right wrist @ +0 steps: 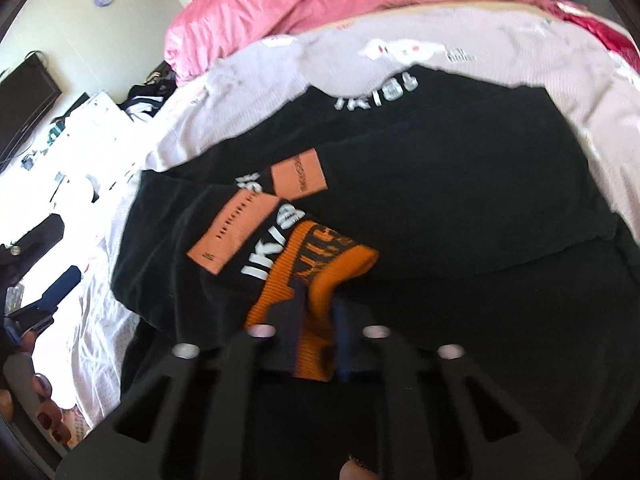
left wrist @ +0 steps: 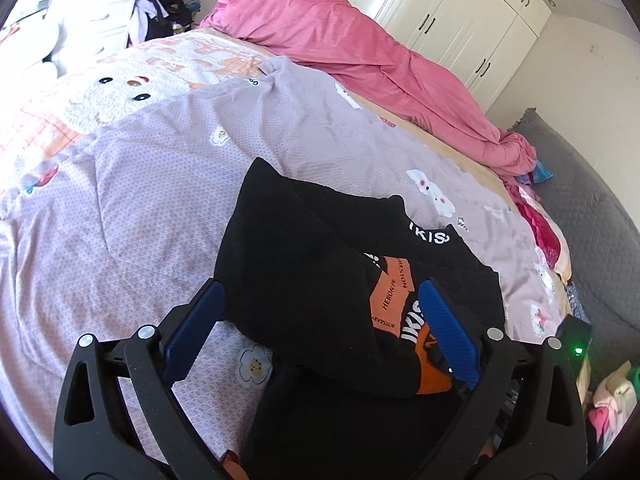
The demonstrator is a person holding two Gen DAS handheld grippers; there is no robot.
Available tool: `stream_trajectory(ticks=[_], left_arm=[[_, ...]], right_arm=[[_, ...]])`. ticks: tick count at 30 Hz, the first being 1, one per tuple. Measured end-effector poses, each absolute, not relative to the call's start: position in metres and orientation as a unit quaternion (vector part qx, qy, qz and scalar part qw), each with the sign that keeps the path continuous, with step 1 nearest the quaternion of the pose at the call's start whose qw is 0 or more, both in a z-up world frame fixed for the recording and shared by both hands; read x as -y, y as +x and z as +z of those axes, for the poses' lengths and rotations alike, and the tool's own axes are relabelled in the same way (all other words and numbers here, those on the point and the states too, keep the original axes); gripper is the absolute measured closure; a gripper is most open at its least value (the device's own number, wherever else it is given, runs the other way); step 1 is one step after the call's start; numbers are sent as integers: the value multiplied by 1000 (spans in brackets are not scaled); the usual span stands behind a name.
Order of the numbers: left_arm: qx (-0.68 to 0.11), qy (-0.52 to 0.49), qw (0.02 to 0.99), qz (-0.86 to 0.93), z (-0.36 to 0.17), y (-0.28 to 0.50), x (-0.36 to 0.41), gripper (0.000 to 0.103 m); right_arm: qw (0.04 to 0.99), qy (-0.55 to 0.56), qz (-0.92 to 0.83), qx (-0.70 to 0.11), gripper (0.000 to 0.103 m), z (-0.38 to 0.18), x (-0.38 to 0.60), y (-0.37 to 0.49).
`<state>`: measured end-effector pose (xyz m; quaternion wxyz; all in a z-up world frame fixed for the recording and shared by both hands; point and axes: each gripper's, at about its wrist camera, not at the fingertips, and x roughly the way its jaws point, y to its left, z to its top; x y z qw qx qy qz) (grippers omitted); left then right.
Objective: Fold small clothes
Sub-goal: 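Grasp the orange cuff with the right gripper while the left gripper releases it, then press the orange cuff flat on the shirt front and open the right gripper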
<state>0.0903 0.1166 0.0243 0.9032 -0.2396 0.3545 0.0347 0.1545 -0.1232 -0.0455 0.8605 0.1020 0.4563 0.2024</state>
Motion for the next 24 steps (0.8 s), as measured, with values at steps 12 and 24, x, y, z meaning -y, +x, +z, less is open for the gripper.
stream_trajectory(ticks=[12, 24], left_arm=[[-353, -255, 900, 31, 23, 88, -121, 12], [-364, -245, 898, 23, 18, 100, -109, 12]], right_arm=[[922, -12, 202, -329, 95, 43, 150, 173], [931, -50, 133, -337, 95, 25, 197, 196]])
